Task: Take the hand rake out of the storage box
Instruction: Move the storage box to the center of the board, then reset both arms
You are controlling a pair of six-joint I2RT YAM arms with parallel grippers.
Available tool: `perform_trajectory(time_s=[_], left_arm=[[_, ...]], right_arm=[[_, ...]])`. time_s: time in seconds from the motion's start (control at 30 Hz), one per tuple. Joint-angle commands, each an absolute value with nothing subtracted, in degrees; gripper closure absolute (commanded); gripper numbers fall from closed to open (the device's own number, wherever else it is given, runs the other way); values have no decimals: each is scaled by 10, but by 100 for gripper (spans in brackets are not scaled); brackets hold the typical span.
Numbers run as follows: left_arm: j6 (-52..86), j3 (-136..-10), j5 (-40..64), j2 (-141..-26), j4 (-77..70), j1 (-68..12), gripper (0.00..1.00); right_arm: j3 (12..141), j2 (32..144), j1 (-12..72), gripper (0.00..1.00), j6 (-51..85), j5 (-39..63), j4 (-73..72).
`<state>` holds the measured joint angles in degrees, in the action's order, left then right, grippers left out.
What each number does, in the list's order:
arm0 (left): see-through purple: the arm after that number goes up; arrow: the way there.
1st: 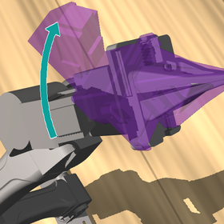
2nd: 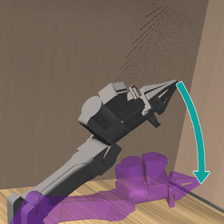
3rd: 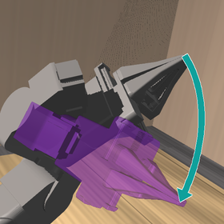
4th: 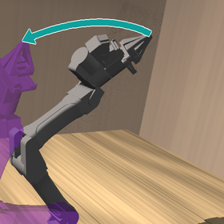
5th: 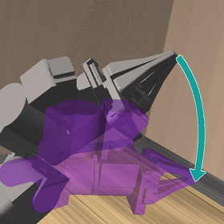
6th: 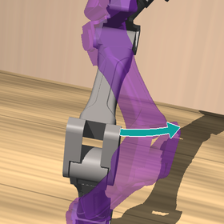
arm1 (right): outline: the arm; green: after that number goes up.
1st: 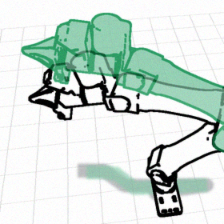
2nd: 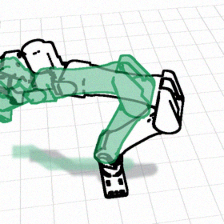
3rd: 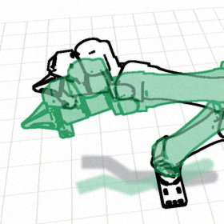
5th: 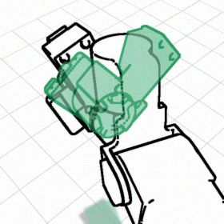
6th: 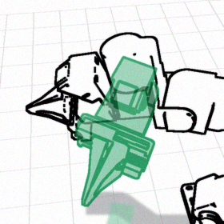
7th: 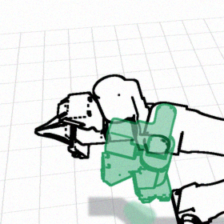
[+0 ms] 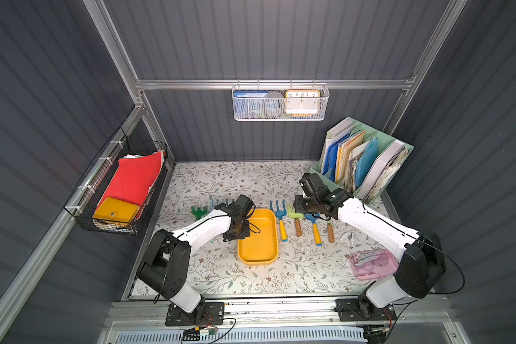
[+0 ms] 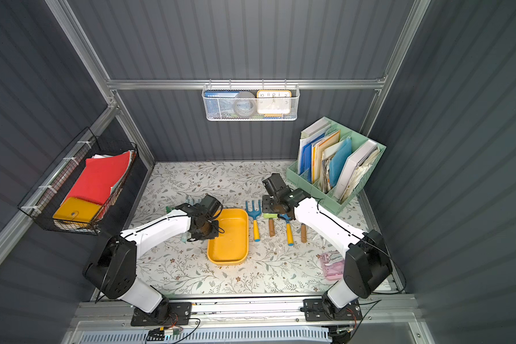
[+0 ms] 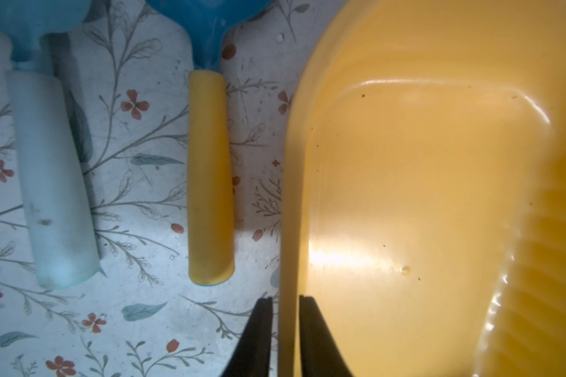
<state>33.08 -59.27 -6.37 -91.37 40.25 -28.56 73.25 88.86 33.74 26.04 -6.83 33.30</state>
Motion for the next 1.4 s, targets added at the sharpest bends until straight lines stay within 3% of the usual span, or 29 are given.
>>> perform_trajectory(time_s=[0.0,0.1,0.17,0.2,0.23,0.27,0.3,0.33,0.47,0.63,0.87,1.03,1.37], left_arm=[[331,-609,-81,-907,428,-284,64],[322,-636,-95,-902,445,-282,55],[313,-667,-111,-900,459,-275,50],[306,-685,-118,-900,463,-267,48],[298,-704,-125,-900,463,-260,46],[290,-720,-132,-900,460,-252,43],[279,-737,-138,-900,454,-243,27],[267,-750,-145,-900,442,-235,2],[232,-745,-194,-899,352,-193,0],[214,-656,-242,-865,187,-119,0],[88,-442,-243,-814,-172,-30,0],[61,-399,-238,-856,-259,-3,0],[57,-260,-132,-871,-538,41,0]], right_arm=[[724,887,335,52,255,-62,352],[722,879,336,47,242,-60,355],[716,869,333,37,233,-59,348],[710,862,330,13,229,-60,340],[701,855,325,1,226,-60,327],[692,848,319,1,222,-61,313],[681,841,312,1,217,-63,295],[671,834,307,1,210,-67,280],[642,811,294,1,171,-141,241],[516,732,271,1,77,-217,56],[399,714,119,1,73,-161,-77],[373,749,54,1,50,-156,-113],[299,834,19,1,20,-113,-336]])
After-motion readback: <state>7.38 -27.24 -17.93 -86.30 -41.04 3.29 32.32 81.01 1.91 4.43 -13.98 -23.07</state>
